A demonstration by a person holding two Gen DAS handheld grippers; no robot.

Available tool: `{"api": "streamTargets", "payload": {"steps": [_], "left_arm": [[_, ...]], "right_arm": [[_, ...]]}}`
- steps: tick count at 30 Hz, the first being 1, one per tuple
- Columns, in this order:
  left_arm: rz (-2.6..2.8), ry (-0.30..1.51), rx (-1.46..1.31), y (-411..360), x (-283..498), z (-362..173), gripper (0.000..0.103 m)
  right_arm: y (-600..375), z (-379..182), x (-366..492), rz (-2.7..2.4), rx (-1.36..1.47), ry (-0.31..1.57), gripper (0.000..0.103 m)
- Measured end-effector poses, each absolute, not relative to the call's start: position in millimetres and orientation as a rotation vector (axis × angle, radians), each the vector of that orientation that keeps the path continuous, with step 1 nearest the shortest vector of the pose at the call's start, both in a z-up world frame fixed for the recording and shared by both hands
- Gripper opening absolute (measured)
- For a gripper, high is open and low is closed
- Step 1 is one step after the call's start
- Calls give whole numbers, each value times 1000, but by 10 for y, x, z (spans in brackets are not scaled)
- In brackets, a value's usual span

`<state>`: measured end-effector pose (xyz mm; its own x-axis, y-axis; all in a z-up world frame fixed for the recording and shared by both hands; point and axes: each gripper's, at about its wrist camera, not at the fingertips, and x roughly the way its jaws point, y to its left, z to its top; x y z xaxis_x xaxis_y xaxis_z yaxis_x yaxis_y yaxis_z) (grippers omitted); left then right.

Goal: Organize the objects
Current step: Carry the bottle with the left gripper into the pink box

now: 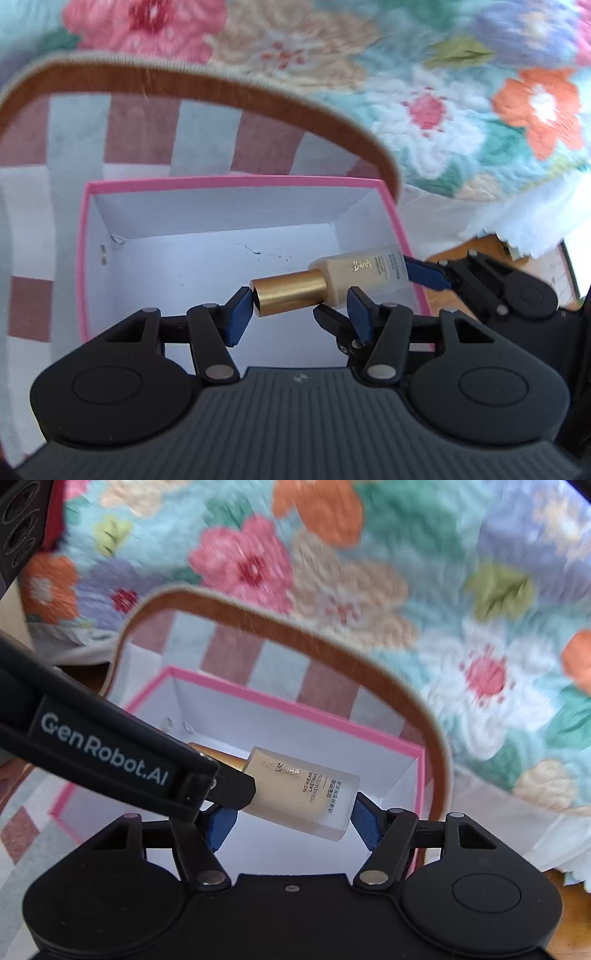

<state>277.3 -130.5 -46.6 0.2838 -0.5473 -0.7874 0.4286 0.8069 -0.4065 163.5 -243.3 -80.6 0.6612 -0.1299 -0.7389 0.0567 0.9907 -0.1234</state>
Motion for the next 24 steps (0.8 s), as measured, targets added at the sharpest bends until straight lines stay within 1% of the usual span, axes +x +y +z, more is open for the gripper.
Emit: {"api": "streamTargets", "payload": {"steps": [2,10,16,20,21,24], "left_arm": [[-652,1117,-148,-1339,2894,-603,56],[-605,1198,-179,-1411,3211,-977,56],[-529,1304,-318,-1421,3491,-1356,56],[-492,1353,-368,-1418,3537,-1541,55],[-481,1355,-378,-1416,3531,-1565,53],[-470,1347,-384,-1432,3506,-1588,54]], "right_arm": [[-2515,-931,1740,-118,-65,866,72],[-2594,-1263,2046,-147,-42,950,72],[-2666,-1493,2301,-131,-87,1050,72],[-2699,-1635,2410,-109,-108,1112,72],[-2678,-1666,2419,-105,-130,1124,71],[-2637,-1710,2416,-108,-164,1146,72]]}}
